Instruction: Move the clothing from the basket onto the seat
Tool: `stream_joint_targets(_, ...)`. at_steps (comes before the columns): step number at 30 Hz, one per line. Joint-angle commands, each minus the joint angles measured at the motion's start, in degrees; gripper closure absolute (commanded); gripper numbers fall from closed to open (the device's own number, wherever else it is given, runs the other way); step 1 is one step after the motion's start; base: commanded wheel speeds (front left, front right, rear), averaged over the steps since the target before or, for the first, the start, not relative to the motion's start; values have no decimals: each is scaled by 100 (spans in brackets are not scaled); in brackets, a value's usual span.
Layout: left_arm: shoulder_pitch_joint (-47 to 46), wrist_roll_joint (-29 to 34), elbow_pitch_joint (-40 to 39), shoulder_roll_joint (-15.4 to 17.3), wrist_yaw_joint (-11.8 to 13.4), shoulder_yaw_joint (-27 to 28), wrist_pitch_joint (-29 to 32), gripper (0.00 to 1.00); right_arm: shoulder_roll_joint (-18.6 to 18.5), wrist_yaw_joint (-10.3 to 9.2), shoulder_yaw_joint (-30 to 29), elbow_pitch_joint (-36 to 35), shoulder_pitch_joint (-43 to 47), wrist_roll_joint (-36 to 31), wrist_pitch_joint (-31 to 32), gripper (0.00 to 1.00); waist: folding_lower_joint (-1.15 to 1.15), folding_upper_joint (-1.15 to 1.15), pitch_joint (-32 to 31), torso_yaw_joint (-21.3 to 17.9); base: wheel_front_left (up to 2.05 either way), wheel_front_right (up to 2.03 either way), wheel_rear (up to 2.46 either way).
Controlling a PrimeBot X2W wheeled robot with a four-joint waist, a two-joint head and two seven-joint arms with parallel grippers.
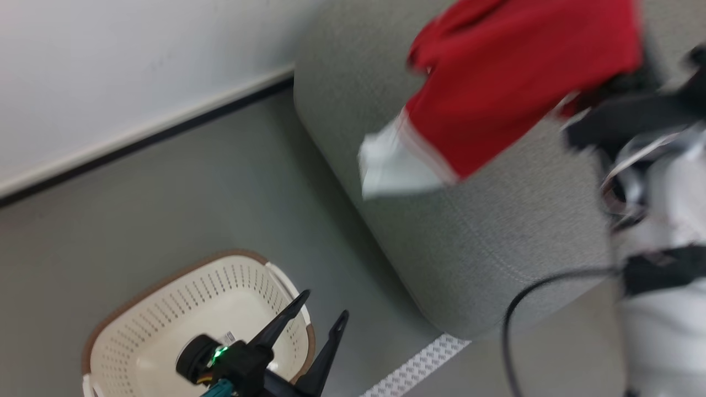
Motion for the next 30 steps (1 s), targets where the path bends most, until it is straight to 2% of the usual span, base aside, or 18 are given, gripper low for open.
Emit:
stream_joint_targets(1, -140, 105, -126, 68, -34, -42, 71, 0, -158, 1, -75, 58, -352, 69, 38, 100, -1, -1, 815, 332, 0, 0, 0)
stream_joint_targets(6, -295, 300, -728, 257, -43, -224, 449, 0, -870, 0, -286, 543, -1594, 215, 61, 100, -1, -1, 1589, 377, 0, 0, 0)
stream_joint_targets(7, -295, 300, -728, 257, -43, -224, 449, 0, -870, 0, -286, 543, -1594, 215, 61, 100, -1, -1, 1589, 377, 0, 0, 0)
stream_joint_targets(9, -300, 372, -1001, 348, -46, -273, 593, 0, -1136, 0, -428, 758, -1980, 244, 30, 100, -1, -1, 1865, 386, 0, 0, 0)
stream_joint_targets(13, -123, 353, -1510, 421, 55, -241, 821, 0, -1418, 1, -1037, 1186, -2638, 297, -28, 100, -1, -1, 2266, 426, 0, 0, 0)
stream_joint_targets(21, 66, 470, -2162, 442, 113, -453, 984, 0, -1668, 1, -2033, 2012, -2883, -7, -176, 100, -1, -1, 2721, 598, 0, 0, 0)
stream_joint_targets(26, 65, 408, -2207, 473, 125, -478, 983, 0, -1530, 1, -2090, 2734, -2516, -228, -298, 100, -1, -1, 2852, 671, 0, 0, 0)
stream_joint_targets(27, 43, 390, -2192, 469, 120, -484, 970, 0, -1532, 1, -2093, 2863, -2467, -300, -347, 92, -1, -1, 2834, 692, 0, 0, 0)
stream_joint_targets(28, 24, 380, -2178, 456, 120, -492, 954, 0, -1519, 1, -2110, 2989, -2430, -329, -370, 29, -1, -1, 2806, 711, 0, 0, 0)
stream_joint_targets(29, 9, 371, -2159, 439, 122, -500, 930, 0, -1503, 0, -2136, 3121, -2391, -370, -383, 0, -1, -1, 2769, 733, 0, 0, 0)
stream_joint_targets(30, -11, 380, -2144, 430, 130, -499, 924, 0, -1478, 1, -2126, 3239, -2352, -394, -378, 0, -1, -1, 2740, 748, 0, 0, 0)
